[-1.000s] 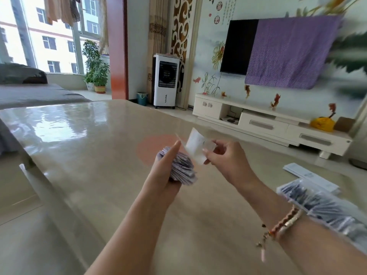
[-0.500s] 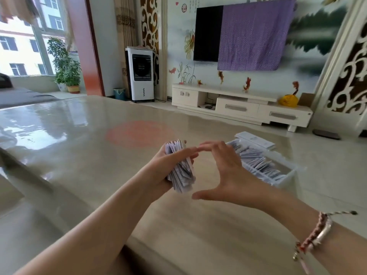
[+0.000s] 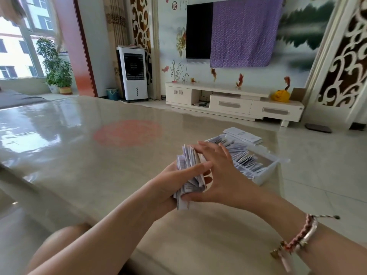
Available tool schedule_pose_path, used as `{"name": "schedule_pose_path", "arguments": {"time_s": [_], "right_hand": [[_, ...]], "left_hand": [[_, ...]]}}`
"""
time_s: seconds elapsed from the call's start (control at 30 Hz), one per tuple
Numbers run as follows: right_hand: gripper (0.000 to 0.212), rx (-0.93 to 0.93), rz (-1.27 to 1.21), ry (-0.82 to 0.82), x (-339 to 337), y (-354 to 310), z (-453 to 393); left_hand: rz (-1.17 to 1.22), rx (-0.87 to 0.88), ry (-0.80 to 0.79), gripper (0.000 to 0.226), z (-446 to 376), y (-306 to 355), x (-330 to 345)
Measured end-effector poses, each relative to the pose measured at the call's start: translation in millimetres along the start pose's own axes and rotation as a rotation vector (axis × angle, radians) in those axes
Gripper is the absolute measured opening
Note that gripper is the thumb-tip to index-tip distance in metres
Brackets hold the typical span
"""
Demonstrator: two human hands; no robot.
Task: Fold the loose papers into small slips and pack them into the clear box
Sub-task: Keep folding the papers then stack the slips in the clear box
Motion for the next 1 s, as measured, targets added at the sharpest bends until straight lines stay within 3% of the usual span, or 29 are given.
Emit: {"name": "schedule_pose_path", "arguments": {"time_s": [0.1, 0.2, 0.3, 0.37, 0.43, 0.57, 0.7, 0.8, 0.9, 1.0], "right_hand": [[0.117, 0.023, -0.050, -0.099, 8.5, 0.7, -1.0], [0.119, 0.080, -0.132, -0.282, 16.0, 9.2, 6.5], [0.092, 0.011, -0.258, -0.375, 6.2, 10.6, 10.5], [0.065, -0.053, -0.302, -0.328, -4.1, 7.4, 6.8], [0.046, -0.069, -0.296, -0.245, -6.6, 5.8, 2.2], [0.047, -0.028, -0.416, -0.160, 3.1, 12.8, -0.4], [0.043, -0.013, -0.485, -0.163, 7.1, 16.8, -0.5], [0.024, -0.040, -0.513, -0.083, -0.1, 14.2, -0.3], [0.016, -0.041, -0.515, -0.009, -5.4, 14.4, 1.5], [0.020, 0.057, -0.606, 0.112, -3.1, 35.6, 3.9]], "left_hand": [[0.038, -0.043, 0.008, 0.024, 0.7, -3.6, -0.4], [0.024, -0.213, -0.004, 0.022, 7.2, -9.7, -11.0], [-0.167, -0.372, -0.026, 0.036, 17.8, -7.6, -30.2], [-0.291, -0.448, -0.162, 0.047, 20.4, -5.0, -26.4], [-0.402, -0.512, -0.274, 0.043, 18.3, -7.4, -20.7], [-0.497, -0.565, -0.333, 0.048, 7.5, -10.6, -16.6], [-0.535, -0.555, -0.357, 0.035, 0.2, -7.4, -12.6], [-0.505, -0.552, -0.308, 0.029, -3.8, -6.1, -16.1], [-0.584, -0.500, -0.149, 0.040, -5.7, -1.0, -33.0], [-0.481, -0.216, 0.083, 0.045, -1.8, 12.1, -51.2]]}}
Point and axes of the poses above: each hand's wrist, its own z-axis away from the middle knuckle, its own x-axis out of the palm, y = z × x, the point moved 9 cm from there along -z, towards the middle knuckle, and after that the axes turned 13 degrees about -y, right-handed, at the moved point
